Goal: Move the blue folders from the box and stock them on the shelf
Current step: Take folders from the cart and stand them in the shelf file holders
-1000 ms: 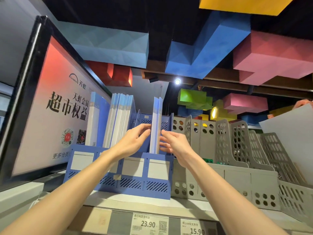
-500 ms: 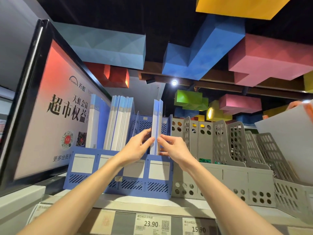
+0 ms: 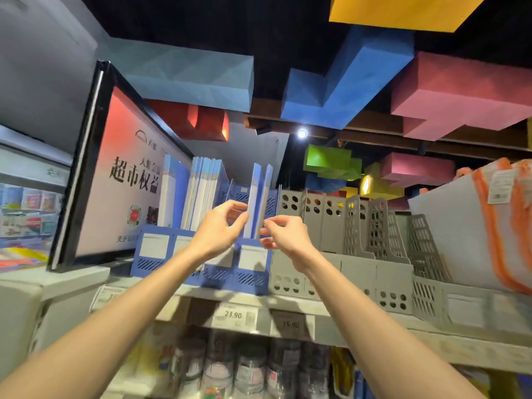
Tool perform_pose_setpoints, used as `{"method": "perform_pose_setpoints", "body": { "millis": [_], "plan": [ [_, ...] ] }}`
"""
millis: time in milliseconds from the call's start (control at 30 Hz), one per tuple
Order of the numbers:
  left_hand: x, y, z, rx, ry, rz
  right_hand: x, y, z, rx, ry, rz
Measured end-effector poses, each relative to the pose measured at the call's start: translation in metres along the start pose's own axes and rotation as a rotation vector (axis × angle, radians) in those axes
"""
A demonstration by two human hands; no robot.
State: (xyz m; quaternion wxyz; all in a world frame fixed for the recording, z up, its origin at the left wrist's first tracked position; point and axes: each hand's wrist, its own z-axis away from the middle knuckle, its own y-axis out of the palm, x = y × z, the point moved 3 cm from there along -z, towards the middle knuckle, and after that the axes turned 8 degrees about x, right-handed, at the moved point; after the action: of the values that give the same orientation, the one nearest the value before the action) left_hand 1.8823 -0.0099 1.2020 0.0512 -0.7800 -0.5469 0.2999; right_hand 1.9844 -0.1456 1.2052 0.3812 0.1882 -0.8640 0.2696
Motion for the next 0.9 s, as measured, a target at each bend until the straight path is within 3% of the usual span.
{"method": "perform_pose_setpoints", "body": {
  "millis": [133, 333, 900],
  "plan": [
    [-0.025, -0.015, 0.061, -0.085, -0.102, 0.006, 0.0, 0.006, 0.051, 0.042, 0.003, -0.107],
    [-0.043, -0.038, 0.189, -0.16, -0.253, 0.098, -0.014, 0.064, 0.146, 0.283, 0.027, -0.286],
    [-0.052, -0.187, 0.605, -0.299, -0.914, -0.2, -0.018, 0.356, 0.443, 0.946, 0.207, -0.401]
  ]
}}
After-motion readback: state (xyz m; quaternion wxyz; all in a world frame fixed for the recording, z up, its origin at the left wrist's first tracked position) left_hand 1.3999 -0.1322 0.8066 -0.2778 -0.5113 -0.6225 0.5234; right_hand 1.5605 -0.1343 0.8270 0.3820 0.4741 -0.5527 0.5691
